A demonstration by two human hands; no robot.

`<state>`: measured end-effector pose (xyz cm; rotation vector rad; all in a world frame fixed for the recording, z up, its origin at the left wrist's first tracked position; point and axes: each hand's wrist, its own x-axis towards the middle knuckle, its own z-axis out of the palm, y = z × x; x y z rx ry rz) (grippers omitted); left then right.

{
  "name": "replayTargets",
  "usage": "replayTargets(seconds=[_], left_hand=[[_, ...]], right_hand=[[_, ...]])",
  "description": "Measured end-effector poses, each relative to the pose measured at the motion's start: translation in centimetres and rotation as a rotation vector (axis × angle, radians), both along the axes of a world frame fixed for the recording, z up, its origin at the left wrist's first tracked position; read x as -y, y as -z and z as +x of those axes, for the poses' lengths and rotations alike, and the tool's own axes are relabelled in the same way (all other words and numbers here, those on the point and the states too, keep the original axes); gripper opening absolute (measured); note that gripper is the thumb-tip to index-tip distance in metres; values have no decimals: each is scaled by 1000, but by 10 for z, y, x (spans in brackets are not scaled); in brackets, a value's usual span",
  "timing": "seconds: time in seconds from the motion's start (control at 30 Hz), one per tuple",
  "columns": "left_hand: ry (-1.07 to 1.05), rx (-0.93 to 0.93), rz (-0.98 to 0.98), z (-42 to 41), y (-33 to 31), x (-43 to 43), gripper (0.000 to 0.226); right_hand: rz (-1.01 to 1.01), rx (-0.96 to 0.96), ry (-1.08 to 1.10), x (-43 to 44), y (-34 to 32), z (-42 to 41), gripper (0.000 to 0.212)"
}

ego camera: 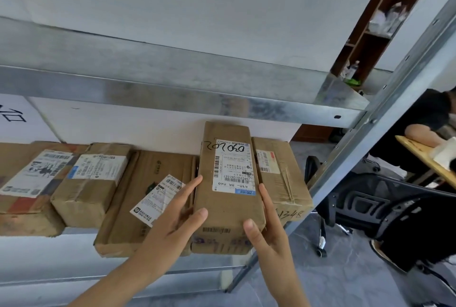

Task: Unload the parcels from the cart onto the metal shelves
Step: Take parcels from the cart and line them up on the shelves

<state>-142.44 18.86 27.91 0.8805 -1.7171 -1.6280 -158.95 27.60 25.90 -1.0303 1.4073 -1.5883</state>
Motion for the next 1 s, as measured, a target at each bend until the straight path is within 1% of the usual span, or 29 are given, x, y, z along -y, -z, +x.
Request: replayTargets(seconds=[0.1,0.2,0.3,0.43,0.53,0.67,0.77,0.87,1.0], left_hand=[[21,38,-82,-4,0,2,47],[33,103,-188,-8,4,5,45],[28,119,-231,-13,6,10,45],[37,125,-248,-14,8,14,45],[53,133,-233,-10,6,13,45],[57,177,-271,4,-4,16,45],[-26,185,-296,31,-10,29,41],[-196,149,-228,70,-11,38,36],[-321,234,-216,131,-4,35,32]], right_hand=[[4,-100,77,3,6,-3,97],[1,-187,161,5,7,-3,91],[-5,-225,205,8,4,-3,66],[-6,-253,254,8,1,-1,53],[-22,-250,289,4,-8,0,53],[-62,-466,418,1,-24,5,56],[-131,-607,497,6,-32,18,53],[-231,-686,550,13,-37,40,48],[-384,-721,478,24,-42,70,35]])
